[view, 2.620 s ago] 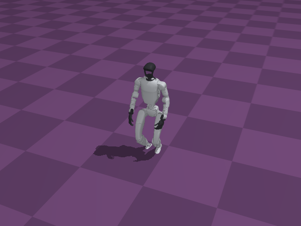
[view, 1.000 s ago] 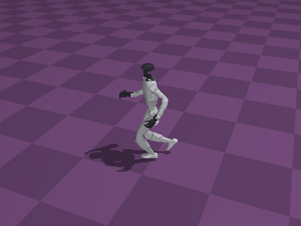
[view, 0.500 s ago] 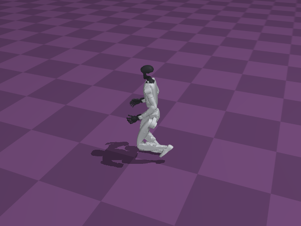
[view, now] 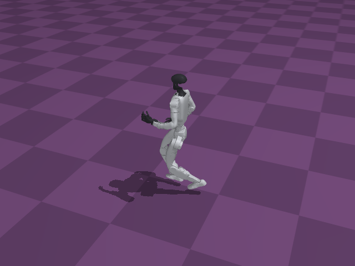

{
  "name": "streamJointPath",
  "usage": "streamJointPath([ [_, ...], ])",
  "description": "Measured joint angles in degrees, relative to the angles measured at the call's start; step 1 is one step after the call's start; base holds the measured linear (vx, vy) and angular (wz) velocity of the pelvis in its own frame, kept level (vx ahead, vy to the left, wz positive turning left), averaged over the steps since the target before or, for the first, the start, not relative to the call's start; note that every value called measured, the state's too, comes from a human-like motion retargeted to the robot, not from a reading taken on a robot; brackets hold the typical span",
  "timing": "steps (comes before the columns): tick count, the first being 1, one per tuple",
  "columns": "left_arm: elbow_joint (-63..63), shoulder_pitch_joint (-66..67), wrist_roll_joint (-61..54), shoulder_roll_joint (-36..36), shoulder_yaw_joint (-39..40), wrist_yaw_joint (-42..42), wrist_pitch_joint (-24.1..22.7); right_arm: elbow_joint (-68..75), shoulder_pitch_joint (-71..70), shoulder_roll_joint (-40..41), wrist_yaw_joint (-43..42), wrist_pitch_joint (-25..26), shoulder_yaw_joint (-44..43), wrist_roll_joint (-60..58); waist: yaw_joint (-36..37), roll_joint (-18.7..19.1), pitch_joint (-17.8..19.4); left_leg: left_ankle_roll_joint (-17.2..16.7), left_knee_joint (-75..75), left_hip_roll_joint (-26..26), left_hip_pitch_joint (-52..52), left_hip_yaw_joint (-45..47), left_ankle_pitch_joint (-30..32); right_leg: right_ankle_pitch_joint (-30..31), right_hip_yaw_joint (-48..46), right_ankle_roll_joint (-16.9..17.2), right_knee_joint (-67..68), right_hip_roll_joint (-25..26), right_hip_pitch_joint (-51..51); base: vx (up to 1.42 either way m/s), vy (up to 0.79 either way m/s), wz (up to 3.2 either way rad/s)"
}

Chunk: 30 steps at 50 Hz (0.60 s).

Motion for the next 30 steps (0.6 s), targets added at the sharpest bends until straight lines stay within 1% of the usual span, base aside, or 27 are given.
streamJointPath([
  [2, -2.97, 0.25, -1.1, 0.68, -1.41, -3.28, -0.5, 2.28, 1.87, 0.36, 0.76, 1.1, -1.27, 0.81, 1.64, 3.18, -0.22, -2.6, 5.7, 5.37, 0.61, -0.09, 5.78, 4.2, -2.54, 1.6, -8.29, 5.63, 1.49, 0.95, -0.09, -0.83],
  [3, -4.18, 0.3, -1.84, 0.96, -1.87, -4.79, -0.26, 3.45, 2.27, 0.4, 0.96, 1.74, -1.92, 0.92, 2.33, 4.17, 0.06, -3.0, 9.51, 7.33, 0.71, -0.07, 7.4, 5.17, -3.0, 1.32, -9.25, 7.35, 2.13, 0.89, -0.03, -0.58],
  [4, -4.77, 0.56, -2.14, 1.04, -2.23, -5.78, 0.06, 4.65, 2.54, 0.36, 0.96, 2.38, -2.29, 0.66, 2.89, 4.67, 0.29, -2.91, 13.93, 8.92, 0.48, 0.16, 8.11, 4.41, -3.0, 0.17, -7.64, 8.12, 2.22, 0.85, 0.0, -0.41],
  [5, -5.05, 0.92, -2.21, 1.03, -2.54, -6.5, 0.43, 5.86, 2.74, 0.28, 0.84, 3.01, -2.53, 0.22, 3.39, 4.92, 0.49, -2.56, 18.64, 10.31, 0.09, 0.5, 8.36, 2.78, -2.77, -1.41, -4.75, 8.42, 2.03, 0.83, 0.02, -0.27],
  [6, -4.57, 1.41, -2.13, 0.89, -2.61, -7.03, 1.25, 7.83, 2.05, 0.08, 0.39, 3.89, -2.83, -0.69, 4.01, 4.95, 1.12, -2.05, 23.36, 11.49, -0.73, 0.52, 7.77, -0.49, -2.19, -3.65, -1.13, 8.77, 2.21, 0.81, 0.02, -0.17],
  [8, -1.96, 2.34, -1.38, 0.02, -2.4, -7.21, 3.38, 12.73, -0.76, -0.27, -1.04, 5.62, -3.14, -3.16, 5.29, 4.8, 3.01, -0.39, 31.54, 13.28, -3.11, 0.29, 5.28, -6.9, -0.89, -7.44, 5.64, 9.28, 2.83, 0.77, 0.01, -0.01],
  [9, 1.09, 1.88, -0.65, -1.04, -2.09, -6.79, 4.74, 16.23, -4.03, -0.14, -2.21, 6.18, -3.06, -4.56, 5.67, 4.31, 4.39, 0.83, 33.82, 13.31, -5.03, 0.12, 3.74, -9.33, -0.24, -8.4, 7.62, 9.02, 3.91, 0.73, 0.0, 0.14],
  [10, 4.81, 0.98, 0.18, -2.33, -1.72, -6.23, 6.18, 20.14, -8.06, 0.13, -3.53, 6.58, -2.89, -5.96, 5.91, 3.64, 5.91, 2.16, 35.34, 12.97, -7.21, -0.04, 2.21, -11.39, 0.38, -8.98, 8.96, 8.53, 5.35, 0.69, 0.01, -0.02],
  [11, 8.29, 1.07, 0.81, -3.38, -1.74, -6.03, 7.22, 21.41, -10.25, 0.5, -4.31, 6.49, -2.66, -6.36, 6.56, 3.1, 6.53, 3.2, 34.89, 12.17, -9.31, 0.0, 0.8, -11.98, 1.14, -8.68, 8.92, 8.18, 7.1, 0.67, 0.04, -0.26],
  [13, 14.59, 1.72, 1.93, -4.99, -1.98, -6.1, 8.68, 21.59, -13.45, 1.16, -5.31, 6.11, -2.32, -6.33, 7.97, 2.0, 7.31, 4.54, 31.63, 9.97, -12.71, 0.14, -1.22, -11.15, 2.74, -7.12, 7.54, 7.48, 10.95, 0.62, 0.08, -0.7],
  [15, 19.15, 3.2, 2.94, -5.65, -2.41, -6.81, 9.4, 18.49, -14.96, 1.57, -5.45, 5.41, -2.12, -5.32, 9.19, 0.92, 7.5, 4.71, 25.17, 7.13, -14.31, 0.29, -2.1, -6.56, 4.88, -4.18, 5.18, 6.85, 14.55, 0.56, 0.12, -1.04],
  [18, 23.22, 5.52, 4.61, -5.43, -3.13, -7.79, 9.72, 11.96, -16.42, 1.4, -4.61, 4.14, -1.28, -3.53, 9.67, -0.91, 7.54, 3.37, 12.53, 1.9, -13.67, -0.31, -1.14, 0.21, 8.3, 0.0, 2.21, 5.54, 18.02, 0.46, 0.13, -1.19],
  [20, 25.26, 6.35, 5.77, -4.94, -3.59, -7.94, 9.99, 8.16, -17.8, 0.81, -3.66, 3.37, -0.43, -2.85, 9.24, -2.12, 7.41, 2.26, 4.09, -1.86, -12.46, -1.43, 0.47, 3.47, 9.77, 2.16, 0.85, 3.97, 19.1, 0.36, 0.13, -1.22],
  [21, 26.17, 6.38, 6.19, -4.66, -3.83, -7.72, 10.17, 6.76, -18.77, 0.43, -3.41, 3.03, 0.07, -2.86, 8.76, -2.67, 7.31, 1.91, 0.77, -3.58, -11.59, -2.13, 1.27, 3.72, 10.32, 2.51, 0.66, 3.09, 19.38, 0.31, 0.12, -1.19],
  [23, 28.06, 5.97, 7.07, -4.06, -4.12, -7.23, 10.42, 4.85, -20.97, -0.14, -3.33, 2.73, 0.91, -3.22, 7.76, -3.61, 7.22, 1.69, -3.93, -6.47, -9.75, -3.42, 1.93, 2.62, 11.33, 2.61, 0.63, 1.93, 19.59, 0.26, 0.12, -1.09],
  [24, 29.1, 5.46, 7.5, -3.84, -4.15, -6.84, 10.53, 4.66, -22.04, -0.22, -3.57, 2.81, 1.17, -3.66, 7.29, -3.88, 7.26, 2.05, -4.65, -7.35, -9.01, -3.83, 1.15, 0.23, 11.89, 2.27, 0.95, 1.91, 19.62, 0.21, 0.12, -0.95],
  [25, 30.17, 4.87, 7.92, -3.67, -4.14, -6.39, 10.64, 4.74, -23.07, -0.21, -3.9, 2.95, 1.36, -4.18, 6.84, -4.07, 7.34, 2.6, -4.79, -8.03, -8.35, -4.14, -0.06, -2.9, 12.48, 1.81, 1.39, 2.1, 19.66, 0.19, 0.11, -0.82],
  [27, 33.61, 2.36, 9.25, -3.78, -3.72, -5.38, 10.92, 7.38, -24.91, 0.63, -4.5, 3.68, 1.57, -5.41, 6.04, -4.49, 7.92, 4.43, -4.77, -8.53, -6.57, -3.78, -3.89, -7.07, 13.07, 1.51, 2.47, 2.08, 20.36, 0.17, 0.11, -0.67],
  [30, 40.79, -2.89, 10.88, -4.83, -2.77, -4.12, 11.45, 15.18, -26.73, 3.22, -4.61, 5.13, 1.78, -6.95, 5.03, -5.66, 9.37, 6.82, -6.17, -8.95, -3.79, -2.15, -8.1, -10.27, 13.16, 1.71, 4.05, 0.79, 21.4, 0.14, 0.1, -0.45],
])
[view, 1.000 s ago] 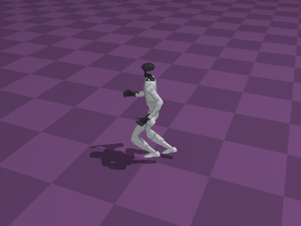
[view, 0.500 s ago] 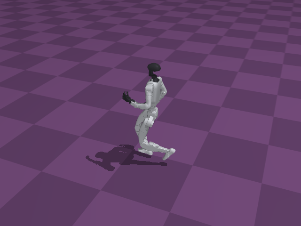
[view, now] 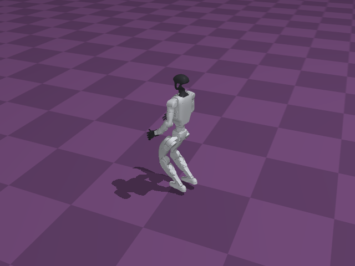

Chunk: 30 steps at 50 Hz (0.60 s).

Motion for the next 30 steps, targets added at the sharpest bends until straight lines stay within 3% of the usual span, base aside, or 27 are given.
streamJointPath([
  [14, 20.59, -6.22, 0.66, -3.33, 3.22, -2.02, 2.8, 33.36, 9.24, 5.05, 6.64, 6.05, -3.84, -4.78, -1.16, -5.24, -2.81, -1.34, -17.51, -4.77, 7.14, 0.08, 4.61, -2.05, -4.85, 0.48, -2.02, -8.71, -1.74, 0.08, 0.02, -0.08],
  [22, 32.03, -5.17, -1.34, -5.31, 8.48, -0.3, 4.25, 34.8, 8.29, 3.31, 5.34, 6.31, -6.26, -3.23, 0.02, -3.43, -4.7, -2.88, -21.18, -1.19, 6.82, -0.39, 4.66, -1.85, -7.2, 0.11, -12.79, -4.83, 0.34, 0.04, -0.01, -0.02],
  [30, 34.9, -3.76, -2.51, -6.15, 9.31, 0.81, 4.3, 28.2, 3.69, 0.92, 4.04, 4.54, -4.81, -1.6, 0.72, -0.77, -3.83, -3.3, -12.57, 3.83, 3.23, 0.72, 1.51, -1.18, -9.44, 0.41, -15.15, -1.01, 2.24, 0.05, -0.06, -0.01],
])
